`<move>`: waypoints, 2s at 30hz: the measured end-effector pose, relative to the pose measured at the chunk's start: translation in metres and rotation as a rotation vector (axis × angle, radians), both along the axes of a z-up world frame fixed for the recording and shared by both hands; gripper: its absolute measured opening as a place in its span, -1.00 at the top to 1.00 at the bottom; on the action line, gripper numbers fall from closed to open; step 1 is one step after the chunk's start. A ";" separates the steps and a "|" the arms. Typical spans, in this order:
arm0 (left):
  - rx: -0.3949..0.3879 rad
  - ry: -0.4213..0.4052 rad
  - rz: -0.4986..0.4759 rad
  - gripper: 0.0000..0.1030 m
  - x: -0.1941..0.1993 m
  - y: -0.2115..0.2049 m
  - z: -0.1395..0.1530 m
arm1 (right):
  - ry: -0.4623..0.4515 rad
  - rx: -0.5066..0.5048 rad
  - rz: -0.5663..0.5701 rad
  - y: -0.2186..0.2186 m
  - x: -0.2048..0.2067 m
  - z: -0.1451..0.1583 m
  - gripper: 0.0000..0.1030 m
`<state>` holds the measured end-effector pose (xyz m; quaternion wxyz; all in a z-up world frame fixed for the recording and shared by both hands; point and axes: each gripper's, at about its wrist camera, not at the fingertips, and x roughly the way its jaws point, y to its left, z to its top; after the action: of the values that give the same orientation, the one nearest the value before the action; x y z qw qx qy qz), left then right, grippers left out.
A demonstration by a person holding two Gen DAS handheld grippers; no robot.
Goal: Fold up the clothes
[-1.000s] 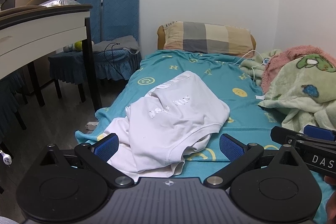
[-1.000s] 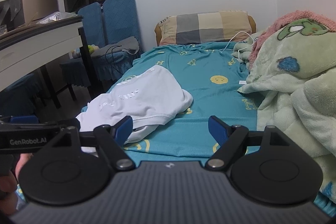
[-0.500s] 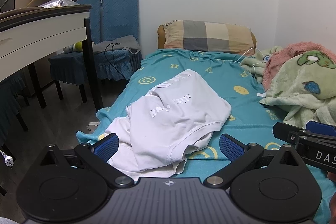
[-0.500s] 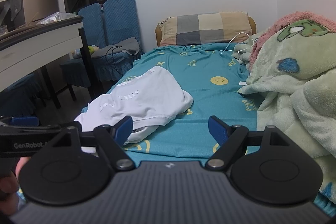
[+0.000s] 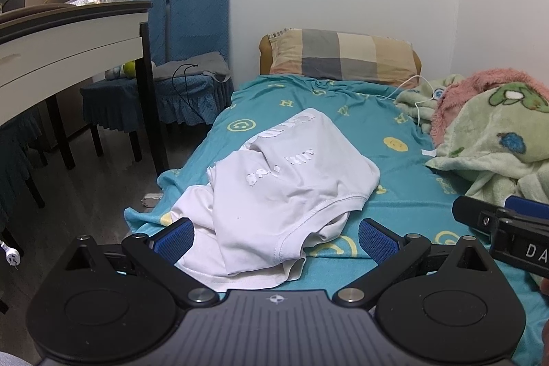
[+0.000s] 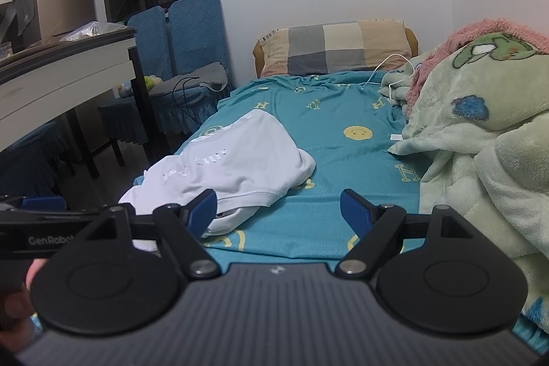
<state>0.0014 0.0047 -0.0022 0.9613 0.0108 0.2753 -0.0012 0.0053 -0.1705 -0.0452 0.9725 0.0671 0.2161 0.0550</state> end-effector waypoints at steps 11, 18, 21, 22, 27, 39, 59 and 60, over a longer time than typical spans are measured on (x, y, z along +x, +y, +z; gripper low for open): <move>0.046 0.080 -0.055 -0.98 0.030 -0.012 -0.027 | 0.067 0.087 -0.058 -0.014 0.007 -0.008 -0.57; 0.119 0.176 -0.049 -0.60 0.076 -0.030 -0.072 | 0.070 0.125 -0.068 -0.020 0.007 -0.011 -0.57; 0.113 0.187 -0.011 -0.34 0.095 -0.025 -0.085 | 0.073 0.128 -0.059 -0.020 0.009 -0.012 -0.57; 0.108 0.185 -0.001 -0.16 0.099 -0.023 -0.088 | 0.075 0.135 -0.059 -0.021 0.010 -0.012 -0.57; 0.019 0.143 0.019 0.59 0.100 -0.009 -0.079 | 0.099 0.189 -0.081 -0.031 0.018 -0.018 -0.57; -0.126 -0.109 -0.170 0.79 0.034 0.022 0.018 | 0.082 0.185 0.001 -0.021 0.013 -0.015 -0.57; -0.350 -0.112 -0.167 0.78 0.069 0.098 0.005 | 0.060 0.205 0.140 0.088 0.137 -0.034 -0.56; -0.358 -0.103 -0.153 0.78 0.072 0.100 0.003 | 0.055 0.223 0.128 0.082 0.139 -0.035 -0.56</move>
<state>0.0739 0.1042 0.0004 0.9577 -0.1395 0.2197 -0.1228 0.1439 -0.0883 -0.0802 0.9472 0.1622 0.2391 0.1388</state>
